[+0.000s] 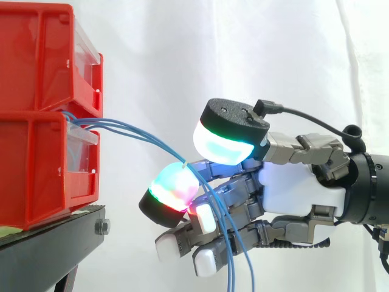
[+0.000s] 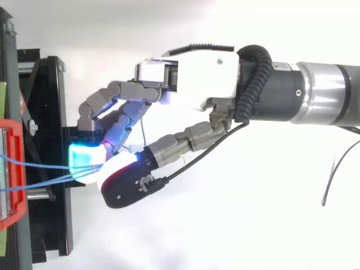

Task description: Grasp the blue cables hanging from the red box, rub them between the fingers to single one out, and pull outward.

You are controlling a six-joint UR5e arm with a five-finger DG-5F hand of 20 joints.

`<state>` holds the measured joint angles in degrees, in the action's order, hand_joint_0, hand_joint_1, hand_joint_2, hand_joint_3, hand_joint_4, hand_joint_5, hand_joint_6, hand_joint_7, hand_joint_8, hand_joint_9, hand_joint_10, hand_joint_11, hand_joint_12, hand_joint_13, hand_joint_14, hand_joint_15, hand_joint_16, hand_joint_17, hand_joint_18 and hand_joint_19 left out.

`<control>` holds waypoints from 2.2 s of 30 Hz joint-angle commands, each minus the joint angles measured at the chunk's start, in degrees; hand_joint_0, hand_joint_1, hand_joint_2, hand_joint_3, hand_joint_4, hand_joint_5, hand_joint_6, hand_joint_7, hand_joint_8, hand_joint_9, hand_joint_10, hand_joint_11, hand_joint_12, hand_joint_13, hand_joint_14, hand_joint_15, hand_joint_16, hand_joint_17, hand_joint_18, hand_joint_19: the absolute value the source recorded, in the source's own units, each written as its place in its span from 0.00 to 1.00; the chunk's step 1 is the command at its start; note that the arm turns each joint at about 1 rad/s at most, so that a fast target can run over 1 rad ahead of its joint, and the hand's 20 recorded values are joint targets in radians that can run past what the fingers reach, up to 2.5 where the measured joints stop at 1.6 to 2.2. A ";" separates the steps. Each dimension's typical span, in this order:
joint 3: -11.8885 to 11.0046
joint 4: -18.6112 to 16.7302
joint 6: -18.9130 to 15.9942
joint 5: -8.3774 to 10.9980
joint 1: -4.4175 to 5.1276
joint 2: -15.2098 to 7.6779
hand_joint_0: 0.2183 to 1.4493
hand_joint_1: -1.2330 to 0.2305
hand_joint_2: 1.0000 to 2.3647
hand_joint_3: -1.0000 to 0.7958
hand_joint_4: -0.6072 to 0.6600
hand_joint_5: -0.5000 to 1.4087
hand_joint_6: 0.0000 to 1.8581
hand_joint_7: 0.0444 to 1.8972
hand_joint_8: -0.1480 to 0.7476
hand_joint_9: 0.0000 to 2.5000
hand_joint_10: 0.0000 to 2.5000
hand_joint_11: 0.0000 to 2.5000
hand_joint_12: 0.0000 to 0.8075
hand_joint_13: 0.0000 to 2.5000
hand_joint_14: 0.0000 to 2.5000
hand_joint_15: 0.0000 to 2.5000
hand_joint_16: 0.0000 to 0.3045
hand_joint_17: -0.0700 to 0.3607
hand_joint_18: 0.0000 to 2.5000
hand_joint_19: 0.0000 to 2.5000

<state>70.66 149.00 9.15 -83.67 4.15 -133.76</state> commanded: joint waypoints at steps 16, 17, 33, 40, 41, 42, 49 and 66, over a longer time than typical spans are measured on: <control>-0.17 1.47 0.08 0.09 -0.19 1.40 0.34 0.28 0.01 0.49 0.57 0.19 0.50 0.61 0.59 0.36 0.01 0.29 0.52 0.30 0.00 0.17 0.19 0.47 0.33 0.20; -0.17 1.82 0.08 0.09 -0.19 1.66 0.35 0.28 0.01 0.48 0.56 0.19 0.50 0.61 0.58 0.36 0.01 0.28 0.52 0.29 0.01 0.17 0.19 0.46 0.32 0.19; -0.17 2.70 -0.01 0.09 -0.11 1.75 0.38 0.24 0.00 0.28 0.63 0.17 0.50 0.50 0.55 0.34 0.01 0.29 0.50 0.29 0.01 0.17 0.18 0.45 0.33 0.19; -0.17 2.70 -0.01 0.09 -0.11 1.75 0.32 0.25 0.00 0.28 0.66 0.18 0.49 0.53 0.55 0.34 0.01 0.29 0.50 0.29 0.01 0.17 0.18 0.45 0.33 0.20; -0.17 2.70 -0.01 0.09 -0.11 1.75 0.31 0.26 0.00 0.28 0.66 0.18 0.49 0.53 0.56 0.34 0.01 0.29 0.50 0.29 0.01 0.17 0.18 0.46 0.33 0.20; -0.17 2.70 -0.01 0.09 -0.11 1.75 0.31 0.26 0.00 0.28 0.66 0.18 0.49 0.53 0.56 0.34 0.01 0.29 0.50 0.29 0.01 0.17 0.19 0.46 0.33 0.20; -0.17 2.70 -0.01 0.09 -0.11 1.75 0.25 0.28 0.00 0.28 0.67 0.18 0.49 0.52 0.58 0.35 0.01 0.29 0.52 0.29 0.01 0.18 0.19 0.47 0.33 0.21; -0.17 2.70 -0.01 0.18 -0.11 1.75 0.21 0.37 0.00 0.28 0.67 0.19 0.48 0.55 0.61 0.38 0.01 0.29 0.55 0.31 0.00 0.18 0.21 0.50 0.35 0.22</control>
<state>70.48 151.70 9.14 -83.57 4.04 -132.01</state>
